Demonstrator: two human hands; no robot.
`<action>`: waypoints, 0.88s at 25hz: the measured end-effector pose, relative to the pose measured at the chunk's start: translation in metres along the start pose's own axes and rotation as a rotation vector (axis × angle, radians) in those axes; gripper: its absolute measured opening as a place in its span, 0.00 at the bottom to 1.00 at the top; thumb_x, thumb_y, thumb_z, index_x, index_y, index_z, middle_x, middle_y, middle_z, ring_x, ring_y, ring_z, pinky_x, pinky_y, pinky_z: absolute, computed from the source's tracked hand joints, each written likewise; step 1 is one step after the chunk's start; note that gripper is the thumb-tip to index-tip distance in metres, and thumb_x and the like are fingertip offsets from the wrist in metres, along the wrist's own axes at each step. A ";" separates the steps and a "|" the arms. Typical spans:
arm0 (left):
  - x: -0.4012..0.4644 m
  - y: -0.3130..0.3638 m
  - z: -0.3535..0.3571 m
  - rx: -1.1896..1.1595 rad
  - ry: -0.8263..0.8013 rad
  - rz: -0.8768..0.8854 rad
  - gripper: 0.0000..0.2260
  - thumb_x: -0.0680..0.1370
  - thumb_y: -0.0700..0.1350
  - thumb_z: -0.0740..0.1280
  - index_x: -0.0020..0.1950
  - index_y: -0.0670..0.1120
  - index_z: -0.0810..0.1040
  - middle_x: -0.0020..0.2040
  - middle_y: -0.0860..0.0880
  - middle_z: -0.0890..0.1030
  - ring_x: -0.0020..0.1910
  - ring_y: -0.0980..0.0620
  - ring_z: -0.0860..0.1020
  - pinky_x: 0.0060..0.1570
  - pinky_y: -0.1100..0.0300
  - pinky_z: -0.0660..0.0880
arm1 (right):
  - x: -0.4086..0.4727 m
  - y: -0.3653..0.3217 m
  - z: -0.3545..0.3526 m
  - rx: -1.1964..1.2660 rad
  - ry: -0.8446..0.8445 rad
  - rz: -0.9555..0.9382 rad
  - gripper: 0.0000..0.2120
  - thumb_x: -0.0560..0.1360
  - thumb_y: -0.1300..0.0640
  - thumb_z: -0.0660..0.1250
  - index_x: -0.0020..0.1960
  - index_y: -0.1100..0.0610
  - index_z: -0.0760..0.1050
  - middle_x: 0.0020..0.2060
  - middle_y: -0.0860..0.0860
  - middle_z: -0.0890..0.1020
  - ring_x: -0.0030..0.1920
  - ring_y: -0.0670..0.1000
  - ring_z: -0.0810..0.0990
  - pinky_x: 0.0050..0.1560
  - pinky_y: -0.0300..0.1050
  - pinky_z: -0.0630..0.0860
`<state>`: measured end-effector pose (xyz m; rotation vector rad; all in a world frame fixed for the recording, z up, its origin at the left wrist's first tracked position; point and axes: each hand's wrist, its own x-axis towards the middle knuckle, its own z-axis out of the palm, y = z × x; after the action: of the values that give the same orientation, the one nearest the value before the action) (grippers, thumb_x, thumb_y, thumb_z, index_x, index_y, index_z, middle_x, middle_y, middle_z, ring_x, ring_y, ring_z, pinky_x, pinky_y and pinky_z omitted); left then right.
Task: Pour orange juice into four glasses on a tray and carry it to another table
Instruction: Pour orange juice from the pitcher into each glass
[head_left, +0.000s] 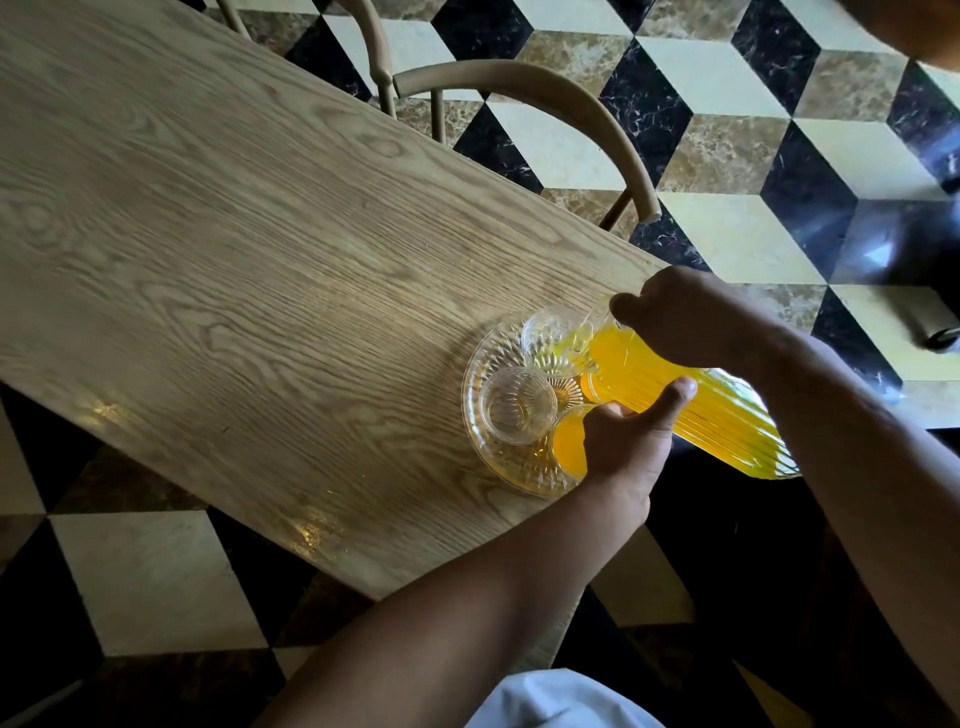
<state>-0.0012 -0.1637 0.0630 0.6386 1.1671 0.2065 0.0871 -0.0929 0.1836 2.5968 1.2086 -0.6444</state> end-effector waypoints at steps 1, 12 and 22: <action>0.000 0.000 0.000 0.007 -0.001 -0.009 0.30 0.54 0.68 0.79 0.31 0.48 0.67 0.26 0.53 0.69 0.32 0.51 0.69 0.37 0.53 0.74 | 0.000 0.000 0.000 -0.011 -0.001 -0.007 0.24 0.83 0.41 0.56 0.47 0.62 0.78 0.36 0.57 0.78 0.31 0.53 0.72 0.28 0.41 0.59; 0.000 -0.003 0.002 0.012 -0.046 -0.048 0.29 0.56 0.68 0.79 0.32 0.48 0.69 0.20 0.58 0.70 0.24 0.57 0.70 0.34 0.57 0.74 | 0.002 0.001 -0.001 -0.027 0.013 0.008 0.24 0.82 0.41 0.57 0.45 0.61 0.77 0.33 0.55 0.75 0.29 0.51 0.70 0.28 0.41 0.58; 0.001 -0.009 0.003 -0.052 -0.054 -0.074 0.31 0.54 0.67 0.80 0.33 0.47 0.69 0.20 0.56 0.70 0.22 0.57 0.70 0.39 0.52 0.77 | 0.002 -0.003 0.002 -0.077 0.017 0.009 0.25 0.82 0.40 0.57 0.38 0.59 0.73 0.29 0.53 0.72 0.27 0.51 0.68 0.28 0.42 0.58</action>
<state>0.0001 -0.1711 0.0576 0.5512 1.1285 0.1551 0.0850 -0.0905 0.1809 2.5474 1.2020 -0.5638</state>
